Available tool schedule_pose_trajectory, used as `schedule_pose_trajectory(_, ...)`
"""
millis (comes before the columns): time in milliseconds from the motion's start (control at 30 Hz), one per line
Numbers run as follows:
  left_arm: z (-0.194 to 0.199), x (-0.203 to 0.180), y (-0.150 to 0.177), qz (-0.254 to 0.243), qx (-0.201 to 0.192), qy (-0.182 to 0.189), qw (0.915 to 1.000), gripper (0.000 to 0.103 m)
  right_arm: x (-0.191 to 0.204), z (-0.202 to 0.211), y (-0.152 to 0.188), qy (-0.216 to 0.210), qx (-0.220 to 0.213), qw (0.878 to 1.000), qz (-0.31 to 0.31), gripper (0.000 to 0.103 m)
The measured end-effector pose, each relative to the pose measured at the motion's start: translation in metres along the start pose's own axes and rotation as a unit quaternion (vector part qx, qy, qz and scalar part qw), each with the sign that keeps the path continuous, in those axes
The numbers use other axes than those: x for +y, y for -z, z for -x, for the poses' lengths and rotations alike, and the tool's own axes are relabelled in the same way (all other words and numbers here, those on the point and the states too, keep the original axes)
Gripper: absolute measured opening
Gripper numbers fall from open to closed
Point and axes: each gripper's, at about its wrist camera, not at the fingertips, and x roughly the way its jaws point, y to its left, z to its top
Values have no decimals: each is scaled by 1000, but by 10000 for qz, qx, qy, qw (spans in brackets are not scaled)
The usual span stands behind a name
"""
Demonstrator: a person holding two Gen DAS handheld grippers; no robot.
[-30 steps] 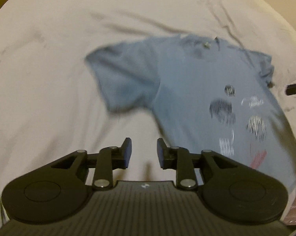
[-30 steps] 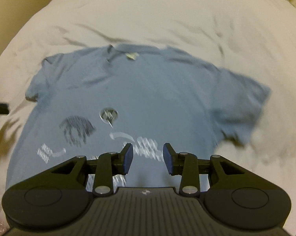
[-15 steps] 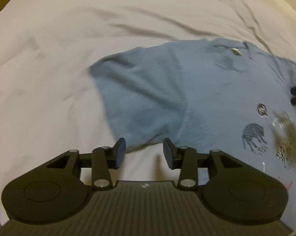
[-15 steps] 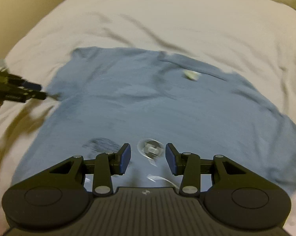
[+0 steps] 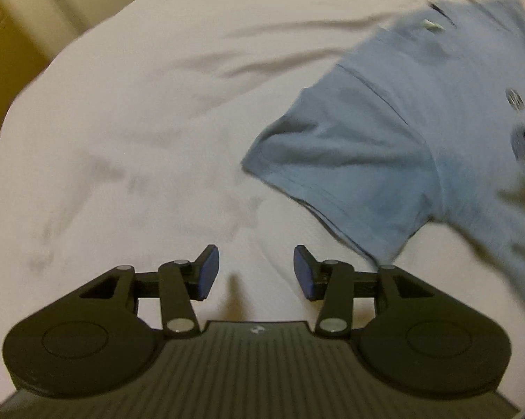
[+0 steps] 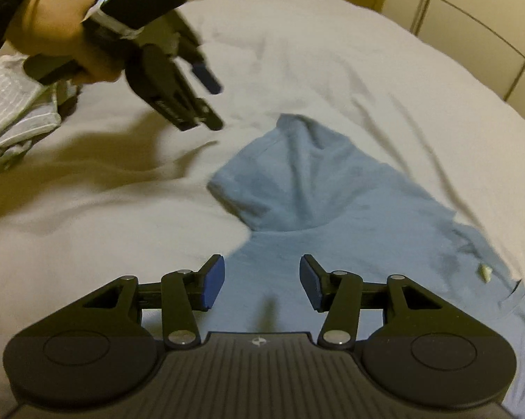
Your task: Fold clothes
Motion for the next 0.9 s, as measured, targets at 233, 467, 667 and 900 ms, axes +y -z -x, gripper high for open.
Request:
schedule_pose_trajectory(233,11,13,-1,-424,-90,390,9983,42,12,11,1,552,647,9858,-1449,55)
schedule_pose_trajectory(467,79,12,12,456,-294,837,9950,51,4,90,32,1380,1560,9476,-2424,70)
schedule_pose_trajectory(667,139,-24,32,672,-531,1005,9912,64,18,159,62,1818,1625,9185,-3111,75)
schedule_pose_trajectory(900,203,-85,60,645,-590,1016,9910,84,56,236,103,1984,1342,9046,-3527,81)
